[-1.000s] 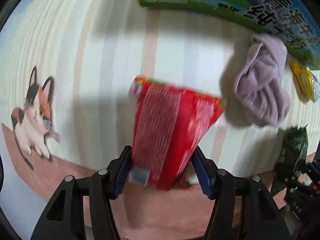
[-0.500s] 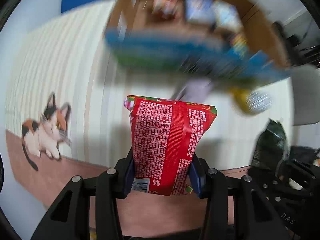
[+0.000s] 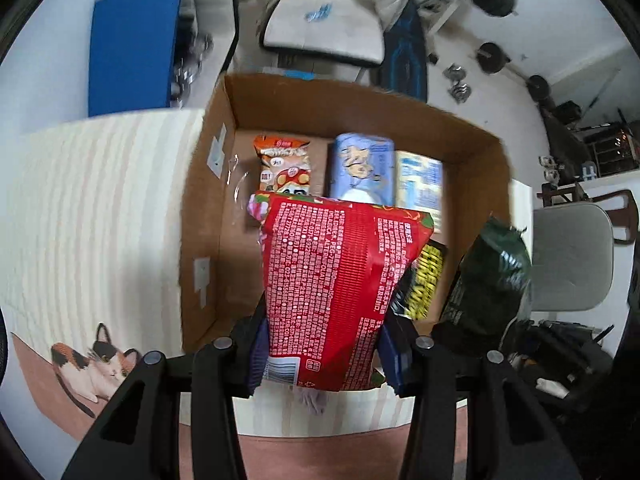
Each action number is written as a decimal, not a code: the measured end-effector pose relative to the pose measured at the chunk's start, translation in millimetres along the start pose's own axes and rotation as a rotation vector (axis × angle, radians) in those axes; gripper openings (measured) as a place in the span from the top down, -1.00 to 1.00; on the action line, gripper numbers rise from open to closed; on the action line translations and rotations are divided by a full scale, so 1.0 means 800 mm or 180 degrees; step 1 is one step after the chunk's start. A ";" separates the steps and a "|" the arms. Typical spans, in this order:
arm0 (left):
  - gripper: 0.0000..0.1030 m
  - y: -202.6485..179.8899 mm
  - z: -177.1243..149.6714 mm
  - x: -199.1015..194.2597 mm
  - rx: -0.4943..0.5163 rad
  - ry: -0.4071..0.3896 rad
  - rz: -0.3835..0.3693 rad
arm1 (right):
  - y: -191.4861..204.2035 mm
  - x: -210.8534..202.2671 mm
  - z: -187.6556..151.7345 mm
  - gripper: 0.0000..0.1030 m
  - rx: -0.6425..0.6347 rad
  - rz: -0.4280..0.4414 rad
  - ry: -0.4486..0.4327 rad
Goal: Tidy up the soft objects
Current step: 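Lower both packs into the box and open both tools, then grasp the lilac sock with the left tool while the right grasps the scrub sponge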
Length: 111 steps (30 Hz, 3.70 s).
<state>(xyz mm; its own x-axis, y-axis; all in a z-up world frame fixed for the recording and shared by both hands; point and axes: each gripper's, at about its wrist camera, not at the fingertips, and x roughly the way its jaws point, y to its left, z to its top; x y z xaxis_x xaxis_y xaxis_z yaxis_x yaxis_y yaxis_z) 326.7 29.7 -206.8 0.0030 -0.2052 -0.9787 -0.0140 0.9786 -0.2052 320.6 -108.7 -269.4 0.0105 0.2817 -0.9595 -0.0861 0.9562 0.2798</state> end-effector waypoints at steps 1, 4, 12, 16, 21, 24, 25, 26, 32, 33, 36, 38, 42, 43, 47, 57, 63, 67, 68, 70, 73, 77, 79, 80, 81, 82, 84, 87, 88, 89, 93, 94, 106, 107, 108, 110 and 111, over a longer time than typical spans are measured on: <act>0.16 0.002 0.009 0.008 -0.0023 0.0077 -0.0010 | -0.007 0.011 0.005 0.31 0.0029 -0.0015 0.0066; 0.16 0.012 0.027 0.047 -0.0094 0.0308 0.0000 | -0.019 0.050 0.029 0.31 0.0068 -0.0060 0.0244; 0.14 0.024 0.036 0.118 -0.0089 0.0685 0.0068 | -0.022 0.111 0.040 0.31 0.0116 -0.0204 0.0517; 0.13 0.027 0.033 0.135 -0.0091 0.0849 0.0121 | -0.029 0.139 0.048 0.02 0.0093 -0.0331 0.0654; -0.38 0.026 0.027 0.118 -0.0032 0.0625 0.0220 | -0.028 0.134 0.049 -0.69 0.0014 -0.0483 0.0635; -0.55 0.021 0.020 0.101 0.0052 0.0516 0.0323 | -0.029 0.127 0.047 -0.96 0.0029 -0.0508 0.0630; -0.73 0.020 0.018 0.097 0.0064 0.0484 0.0375 | -0.029 0.124 0.048 -1.00 0.0038 -0.0521 0.0598; -0.78 0.019 0.016 0.092 0.0074 0.0442 0.0410 | -0.030 0.119 0.047 -1.00 0.0047 -0.0565 0.0552; -0.80 0.012 -0.008 0.052 0.0105 0.0159 0.0457 | -0.029 0.081 0.037 -1.00 0.0057 -0.0692 0.0306; -0.80 0.007 -0.011 0.045 0.0119 0.0119 0.0436 | -0.025 0.070 0.032 -1.00 0.0069 -0.0693 0.0280; -0.80 -0.005 -0.019 0.026 0.0179 0.0006 0.0445 | -0.018 0.043 0.020 -1.00 0.0106 -0.0677 0.0214; -0.80 -0.012 -0.018 0.018 0.0183 -0.0062 0.0454 | -0.021 0.022 0.014 -1.00 0.0134 -0.0645 0.0163; -0.80 -0.021 -0.015 -0.008 0.0164 -0.0144 0.0368 | -0.023 -0.007 0.007 -1.00 0.0185 -0.0536 0.0047; -0.80 -0.026 -0.017 -0.010 0.0193 -0.0185 0.0368 | -0.025 -0.015 0.005 -1.00 0.0201 -0.0470 0.0008; -0.80 -0.047 -0.025 -0.029 0.0294 -0.0392 0.0476 | -0.032 -0.037 -0.004 -1.00 0.0228 -0.0183 -0.0154; -0.80 -0.050 -0.126 -0.071 -0.0009 -0.0989 0.0546 | -0.140 -0.090 -0.109 -1.00 0.0838 0.0130 -0.0721; -0.80 -0.025 -0.169 0.030 -0.0248 -0.0319 0.0506 | -0.218 -0.016 -0.172 -0.99 0.1638 0.0321 -0.0476; -0.80 -0.018 -0.185 0.078 -0.0292 -0.0064 0.0566 | -0.246 0.052 -0.186 -0.78 0.2085 0.0477 -0.0295; -0.80 -0.016 -0.189 0.082 -0.0307 -0.0035 0.0572 | -0.252 0.068 -0.189 -0.75 0.2224 0.0501 -0.0277; -0.80 -0.011 -0.194 0.093 -0.0365 0.0035 0.0563 | -0.259 0.089 -0.193 -0.68 0.2408 0.0641 -0.0309; -0.80 -0.006 -0.199 0.103 -0.0411 0.0113 0.0542 | -0.264 0.115 -0.197 -0.36 0.2627 0.0786 -0.0311; -0.80 -0.004 -0.203 0.114 -0.0388 0.0168 0.0578 | -0.257 0.120 -0.197 -0.07 0.2553 0.0792 -0.0403; -0.80 -0.006 -0.205 0.118 -0.0346 0.0185 0.0598 | -0.255 0.118 -0.199 0.04 0.2479 0.0776 -0.0390; -0.80 -0.008 -0.206 0.121 -0.0320 0.0187 0.0614 | -0.254 0.117 -0.200 0.05 0.2398 0.0757 -0.0350; -0.80 -0.010 -0.206 0.123 -0.0284 0.0189 0.0625 | -0.253 0.115 -0.200 0.08 0.2332 0.0744 -0.0324; -0.80 -0.013 -0.207 0.125 -0.0247 0.0191 0.0631 | -0.253 0.111 -0.202 0.10 0.2227 0.0720 -0.0291; -0.80 -0.019 -0.209 0.130 -0.0177 0.0203 0.0627 | -0.258 0.099 -0.202 0.11 0.1978 0.0698 -0.0183; -0.80 -0.030 -0.213 0.139 -0.0017 0.0214 0.0696 | -0.253 0.092 -0.215 0.12 0.1551 0.0585 0.0076; -0.80 -0.034 -0.214 0.142 0.0029 0.0217 0.0718 | -0.251 0.090 -0.217 0.12 0.1402 0.0491 0.0157; -0.80 -0.039 -0.215 0.146 0.0083 0.0225 0.0739 | -0.249 0.088 -0.216 0.12 0.1261 0.0397 0.0227; -0.80 -0.057 -0.215 0.164 0.0269 0.0264 0.0826 | -0.235 0.095 -0.227 0.09 0.0794 0.0015 0.0437; -0.80 -0.062 -0.214 0.170 0.0316 0.0277 0.0856 | -0.232 0.098 -0.227 0.07 0.0758 -0.0033 0.0468; -0.04 -0.095 -0.199 0.232 0.0560 0.0299 0.0981 | -0.252 0.103 -0.223 -0.38 0.1262 -0.0067 0.0212; 0.10 -0.095 -0.202 0.232 0.0535 0.0306 0.0937 | -0.252 0.106 -0.222 -0.38 0.1282 -0.0075 0.0197; 0.18 -0.094 -0.205 0.231 0.0489 0.0334 0.0911 | -0.250 0.109 -0.222 -0.38 0.1290 -0.0098 0.0184; 0.30 -0.086 -0.216 0.231 0.0390 0.0395 0.0853 | -0.255 0.111 -0.218 -0.26 0.1315 -0.0132 0.0166; 0.30 -0.080 -0.221 0.230 0.0315 0.0434 0.0793 | -0.253 0.115 -0.216 0.03 0.1293 -0.0104 0.0174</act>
<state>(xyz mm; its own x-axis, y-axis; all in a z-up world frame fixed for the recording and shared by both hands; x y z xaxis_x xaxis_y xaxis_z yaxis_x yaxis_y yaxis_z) 151.0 -72.9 -373.8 -0.1227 0.0480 -0.9913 0.1002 0.9943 0.0357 166.8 -290.3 -419.9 -0.0472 0.2564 -0.9654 0.3139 0.9213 0.2293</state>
